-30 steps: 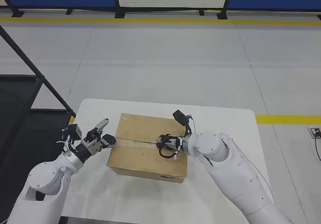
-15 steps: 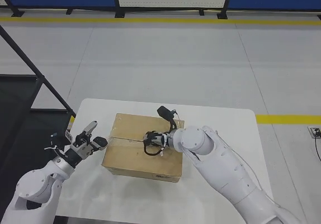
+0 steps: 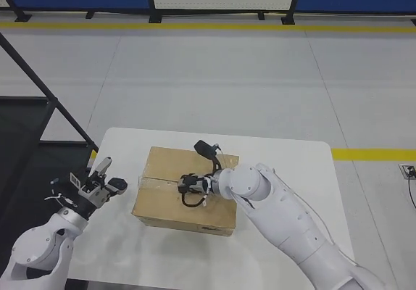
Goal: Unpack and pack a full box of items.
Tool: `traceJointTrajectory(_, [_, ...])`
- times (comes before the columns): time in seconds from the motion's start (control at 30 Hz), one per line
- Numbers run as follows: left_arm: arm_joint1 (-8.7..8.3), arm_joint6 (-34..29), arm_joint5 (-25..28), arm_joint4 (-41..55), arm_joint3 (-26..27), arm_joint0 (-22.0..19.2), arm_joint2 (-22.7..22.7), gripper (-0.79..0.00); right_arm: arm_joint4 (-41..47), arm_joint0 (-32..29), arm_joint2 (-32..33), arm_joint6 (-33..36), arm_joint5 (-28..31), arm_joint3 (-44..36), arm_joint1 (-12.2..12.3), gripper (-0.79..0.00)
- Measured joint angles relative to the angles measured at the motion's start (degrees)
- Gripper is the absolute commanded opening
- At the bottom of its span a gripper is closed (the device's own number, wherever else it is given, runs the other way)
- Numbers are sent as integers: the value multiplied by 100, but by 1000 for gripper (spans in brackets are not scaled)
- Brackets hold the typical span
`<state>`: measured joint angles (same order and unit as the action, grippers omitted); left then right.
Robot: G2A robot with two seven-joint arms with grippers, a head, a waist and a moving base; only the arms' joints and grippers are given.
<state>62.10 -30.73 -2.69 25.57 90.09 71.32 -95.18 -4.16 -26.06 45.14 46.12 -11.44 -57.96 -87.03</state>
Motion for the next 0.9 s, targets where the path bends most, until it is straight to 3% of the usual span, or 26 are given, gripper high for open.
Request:
traceJointTrajectory(0.3, [31,161,13,-144,-369,-138,270,0,28,27,-155,-95,67,78,-123,-785])
traceJointTrajectory(0.57, [55,194,12,-136,-292,-130,430,0,228,215,-403,-501,285,404,-381,-785])
traceJointTrajectory(0.9, [68,166,2,-153,-114,-46,530,0,375,491,-692,-533,485,974,-695,-785])
